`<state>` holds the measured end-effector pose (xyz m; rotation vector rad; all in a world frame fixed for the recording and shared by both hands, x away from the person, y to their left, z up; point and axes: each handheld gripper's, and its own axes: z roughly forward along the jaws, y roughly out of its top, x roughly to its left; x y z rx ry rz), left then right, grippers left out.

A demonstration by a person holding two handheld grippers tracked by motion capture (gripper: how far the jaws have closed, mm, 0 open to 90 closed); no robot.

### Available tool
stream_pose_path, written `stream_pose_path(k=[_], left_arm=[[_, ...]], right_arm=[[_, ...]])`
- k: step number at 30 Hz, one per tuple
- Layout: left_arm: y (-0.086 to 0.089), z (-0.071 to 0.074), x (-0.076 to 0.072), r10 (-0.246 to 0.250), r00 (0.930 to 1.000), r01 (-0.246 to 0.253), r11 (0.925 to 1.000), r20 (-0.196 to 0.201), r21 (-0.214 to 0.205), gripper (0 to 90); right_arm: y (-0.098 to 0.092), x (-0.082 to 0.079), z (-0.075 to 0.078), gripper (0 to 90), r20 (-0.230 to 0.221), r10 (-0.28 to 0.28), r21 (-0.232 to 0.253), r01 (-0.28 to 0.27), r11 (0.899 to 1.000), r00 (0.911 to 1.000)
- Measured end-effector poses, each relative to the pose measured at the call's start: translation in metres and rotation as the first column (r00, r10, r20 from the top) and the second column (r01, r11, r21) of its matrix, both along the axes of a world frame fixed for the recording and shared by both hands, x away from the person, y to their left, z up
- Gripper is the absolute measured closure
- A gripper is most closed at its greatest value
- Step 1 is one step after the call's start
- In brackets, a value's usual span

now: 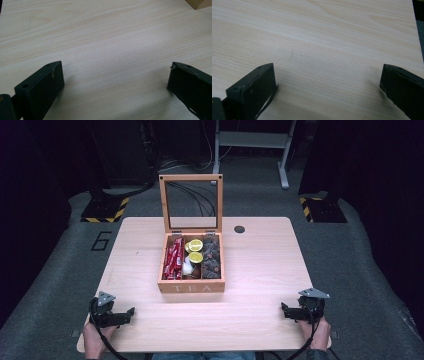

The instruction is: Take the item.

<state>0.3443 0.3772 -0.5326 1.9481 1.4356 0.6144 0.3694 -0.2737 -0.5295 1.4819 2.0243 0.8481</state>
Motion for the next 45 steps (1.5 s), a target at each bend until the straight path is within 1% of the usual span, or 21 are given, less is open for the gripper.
stream_pose_path(k=[2, 5, 8, 10, 12, 15, 19, 23, 26, 27, 32, 33, 34, 35, 36, 38, 40, 41, 42, 44, 45], left_arm=[[0.001, 0.000, 0.001, -0.004, 1.0000, 0.004, 1.0000, 0.006, 0.000, 0.0], [0.001, 0.000, 0.001, -0.004, 1.0000, 0.004, 1.0000, 0.003, 0.000, 0.0], [0.001, 0.000, 0.001, 0.011, 0.9999, -0.011, 0.9999, 0.004, 0.001, 0.0], [0.000, 0.001, 0.001, 0.021, 0.9998, -0.021, 0.9998, -0.007, 0.001, 0.1], [-0.001, 0.000, 0.001, 0.029, 0.9996, -0.029, 0.9996, -0.001, -0.001, 0.1], [0.000, 0.001, 0.001, 0.027, 0.9996, -0.027, 0.9996, -0.006, 0.002, 0.1], [-0.001, 0.000, 0.002, 0.031, 0.9995, -0.031, 0.9995, 0.004, -0.002, 0.0], [-0.001, 0.000, 0.003, 0.026, 0.9996, -0.026, 0.9997, 0.006, 0.002, 0.0], [-0.001, 0.000, 0.004, 0.019, 0.9998, -0.019, 0.9998, 0.003, -0.004, 0.0], [-0.001, 0.001, 0.004, 0.022, 0.9998, -0.022, 0.9995, 0.002, -0.021, 0.0], [-0.003, 0.003, 0.005, 0.008, 1.0000, -0.008, 0.9993, -0.003, -0.036, 0.7], [-0.004, 0.005, 0.006, 0.002, 1.0000, -0.002, 0.9993, -0.006, -0.039, 0.7], [-0.005, 0.006, 0.006, 0.000, 1.0000, 0.000, 0.9994, 0.000, -0.033, 0.7], [-0.006, 0.008, 0.006, -0.004, 1.0000, 0.004, 0.9991, -0.001, -0.042, 0.8], [-0.007, 0.010, 0.006, -0.006, 1.0000, 0.006, 0.9993, 0.005, -0.038, 1.0], [-0.009, 0.014, 0.007, -0.019, 0.9998, 0.019, 0.9988, 0.006, -0.046, 1.3], [-0.010, 0.015, 0.007, -0.022, 0.9997, 0.022, 0.9986, 0.014, -0.048, 1.4], [-0.013, 0.020, 0.008, -0.035, 0.9993, 0.035, 0.9984, 0.012, -0.045, 1.4], [-0.015, 0.022, 0.009, -0.039, 0.9990, 0.040, 0.9983, 0.022, -0.044, 1.4], [-0.019, 0.027, 0.010, -0.055, 0.9983, 0.056, 0.9976, 0.022, -0.040, 1.5], [-0.021, 0.029, 0.011, -0.057, 0.9979, 0.058, 0.9977, 0.031, -0.034, 1.5]], right_arm=[[0.000, 0.000, 0.000, 0.0, -0.001, 0.004, -0.001, -0.004, 1.000, 1.0000], [-0.001, 0.001, 0.000, 0.0, -0.008, 0.002, 0.014, -0.002, 1.000, 1.0000], [-0.001, 0.001, 0.000, 0.0, -0.014, 0.001, 0.014, 0.000, 1.000, 0.9999], [-0.001, 0.002, 0.000, 0.1, -0.013, 0.007, 0.013, -0.007, 1.000, 0.9999], [-0.001, 0.002, 0.000, 0.1, -0.013, 0.002, 0.022, -0.002, 1.000, 0.9999], [0.000, 0.002, 0.000, 0.1, -0.016, -0.005, 0.028, 0.005, 1.000, 0.9999], [0.000, 0.002, 0.000, 0.2, -0.014, -0.002, 0.028, 0.002, 1.000, 0.9999], [-0.001, 0.002, 0.000, 0.3, -0.016, 0.002, 0.024, -0.002, 1.000, 0.9999], [-0.001, 0.002, 0.000, 0.3, -0.016, 0.002, 0.024, -0.002, 1.000, 0.9999], [-0.001, 0.002, 0.000, 0.3, -0.016, 0.002, 0.025, -0.001, 1.000, 0.9999], [-0.001, 0.002, 0.000, 0.6, -0.014, 0.008, 0.021, -0.007, 1.000, 0.9999], [-0.001, 0.002, 0.000, 0.6, -0.014, 0.008, 0.021, -0.007, 1.000, 0.9999], [-0.001, 0.002, 0.000, 0.6, -0.014, 0.008, 0.021, -0.007, 1.000, 0.9999], [-0.001, 0.002, 0.000, 0.5, -0.014, 0.007, 0.021, -0.007, 1.000, 0.9999], [-0.001, 0.002, 0.000, 0.6, -0.014, 0.007, 0.021, -0.007, 1.000, 0.9999], [-0.001, 0.002, 0.000, 0.9, -0.014, 0.007, 0.022, -0.006, 1.000, 0.9999], [-0.001, 0.002, 0.000, 1.3, -0.013, 0.007, 0.022, -0.007, 1.000, 0.9999], [-0.001, 0.002, 0.000, 1.7, -0.012, 0.009, 0.024, -0.008, 1.000, 0.9999], [-0.001, 0.002, 0.000, 1.7, -0.012, 0.010, 0.023, -0.010, 1.000, 0.9999], [-0.001, 0.002, 0.000, 1.7, -0.012, 0.009, 0.024, -0.009, 1.000, 0.9999], [-0.001, 0.002, 0.000, 1.7, -0.012, 0.009, 0.024, -0.009, 1.000, 0.9999]])
